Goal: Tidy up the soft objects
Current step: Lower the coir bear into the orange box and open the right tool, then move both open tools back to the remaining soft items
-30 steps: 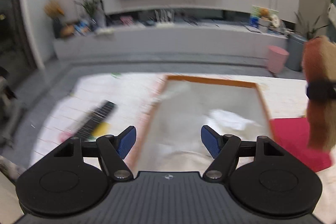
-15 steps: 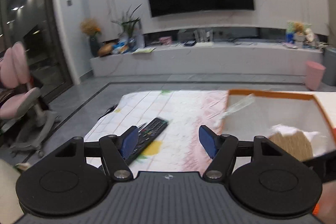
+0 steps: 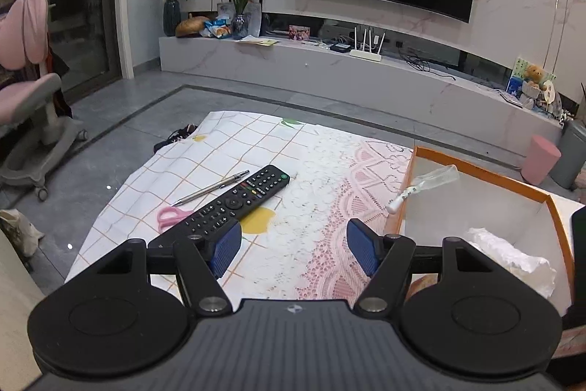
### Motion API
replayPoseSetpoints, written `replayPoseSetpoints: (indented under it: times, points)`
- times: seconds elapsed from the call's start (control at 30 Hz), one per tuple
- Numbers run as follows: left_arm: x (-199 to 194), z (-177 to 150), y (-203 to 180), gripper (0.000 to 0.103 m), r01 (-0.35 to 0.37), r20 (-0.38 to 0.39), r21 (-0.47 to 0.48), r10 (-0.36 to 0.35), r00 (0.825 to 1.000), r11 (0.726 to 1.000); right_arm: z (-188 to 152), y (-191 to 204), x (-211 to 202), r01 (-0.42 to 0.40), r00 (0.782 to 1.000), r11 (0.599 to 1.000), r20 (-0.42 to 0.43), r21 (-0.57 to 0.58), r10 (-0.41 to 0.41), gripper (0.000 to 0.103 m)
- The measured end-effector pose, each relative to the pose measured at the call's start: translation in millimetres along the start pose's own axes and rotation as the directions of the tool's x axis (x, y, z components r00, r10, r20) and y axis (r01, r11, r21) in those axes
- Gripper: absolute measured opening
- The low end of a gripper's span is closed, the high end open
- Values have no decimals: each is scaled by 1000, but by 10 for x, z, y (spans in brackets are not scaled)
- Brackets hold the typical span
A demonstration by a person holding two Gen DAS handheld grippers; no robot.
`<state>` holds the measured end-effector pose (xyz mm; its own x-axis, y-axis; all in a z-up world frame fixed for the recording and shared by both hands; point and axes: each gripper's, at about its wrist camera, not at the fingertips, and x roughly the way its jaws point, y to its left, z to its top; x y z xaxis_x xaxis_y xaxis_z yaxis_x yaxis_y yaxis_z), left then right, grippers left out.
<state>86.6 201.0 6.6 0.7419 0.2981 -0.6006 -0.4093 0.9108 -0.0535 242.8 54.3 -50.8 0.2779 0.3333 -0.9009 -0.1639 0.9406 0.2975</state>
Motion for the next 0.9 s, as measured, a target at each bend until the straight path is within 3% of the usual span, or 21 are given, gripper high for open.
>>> replayPoseSetpoints:
  times: [0.2, 0.53, 0.7, 0.9]
  points:
    - [11, 2, 86, 77, -14, -13, -25, 14, 1000, 1000, -52, 172, -39, 40, 999, 996, 21, -80, -38, 72]
    - [-112, 77, 235, 77, 19, 4, -107, -19, 1000, 994, -202, 352, -339, -14, 995, 981, 99, -191, 33, 84]
    - [-298, 118, 126, 77, 48, 45, -97, -43, 998, 994, -342, 385, -736, -10, 972, 969, 224, -246, 66, 93]
    - [-507, 159, -114, 77, 168, 79, -72, -162, 984, 983, -451, 230, -1220, -26, 935, 951, 330, -308, 133, 100]
